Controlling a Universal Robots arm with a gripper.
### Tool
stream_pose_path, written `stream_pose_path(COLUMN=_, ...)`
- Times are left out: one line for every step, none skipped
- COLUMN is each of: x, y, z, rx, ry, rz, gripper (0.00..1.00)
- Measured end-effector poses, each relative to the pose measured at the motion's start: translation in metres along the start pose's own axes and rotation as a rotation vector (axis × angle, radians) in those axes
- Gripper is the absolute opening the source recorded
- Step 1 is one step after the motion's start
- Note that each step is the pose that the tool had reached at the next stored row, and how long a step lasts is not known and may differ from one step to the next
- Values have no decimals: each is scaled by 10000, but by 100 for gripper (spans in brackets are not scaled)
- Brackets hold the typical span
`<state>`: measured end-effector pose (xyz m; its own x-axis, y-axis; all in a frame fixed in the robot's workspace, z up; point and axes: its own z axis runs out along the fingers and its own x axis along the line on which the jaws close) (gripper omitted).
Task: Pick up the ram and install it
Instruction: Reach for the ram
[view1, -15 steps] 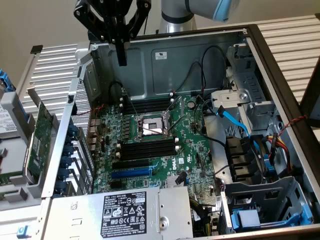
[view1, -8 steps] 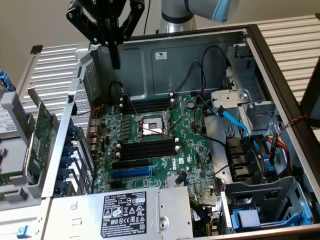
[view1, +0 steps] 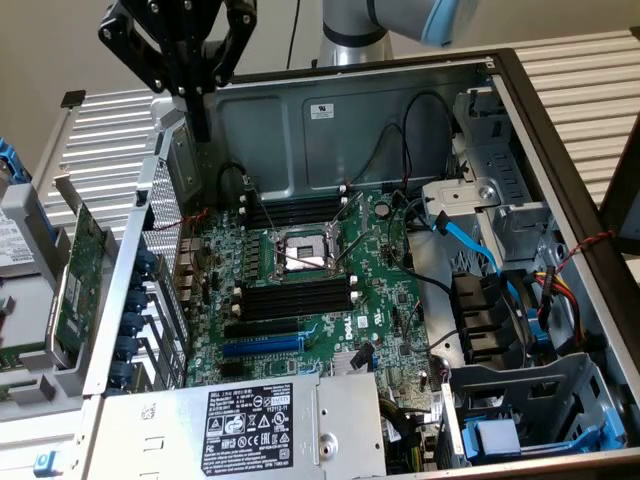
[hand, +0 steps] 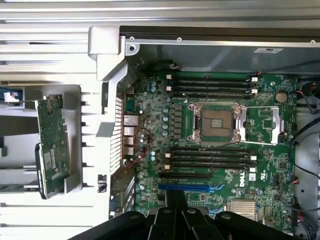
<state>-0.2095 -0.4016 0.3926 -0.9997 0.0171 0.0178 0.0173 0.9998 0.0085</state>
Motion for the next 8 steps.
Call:
stream_pose_path(x=28, y=-1, z=1, rx=1, ry=56, rz=-2, gripper=10)
stream_pose_path(x=52, y=-1, z=1, rx=3, ry=108, rz=-4, gripper=10)
stream_pose_path(x=81, y=-2, z=3, rx=3, ry=161, rz=-6, gripper=10)
stream_pose_path(x=111, y=-2, z=4, rx=5, ry=211, rz=-6, gripper=10)
stream_pose_path(x=139, y=-3, z=5, rx=5, ry=260, rz=-7, gripper=10)
stream_pose_path(x=164, y=-3, z=6, rx=6, ry=316, rz=-7, gripper=10)
stream_pose_path(x=187, y=-4, z=7, rx=7, ry=382, rz=-6, gripper=10)
stream_pose_path(x=211, y=-4, z=8, rx=8, ry=447, rz=-6, gripper=10)
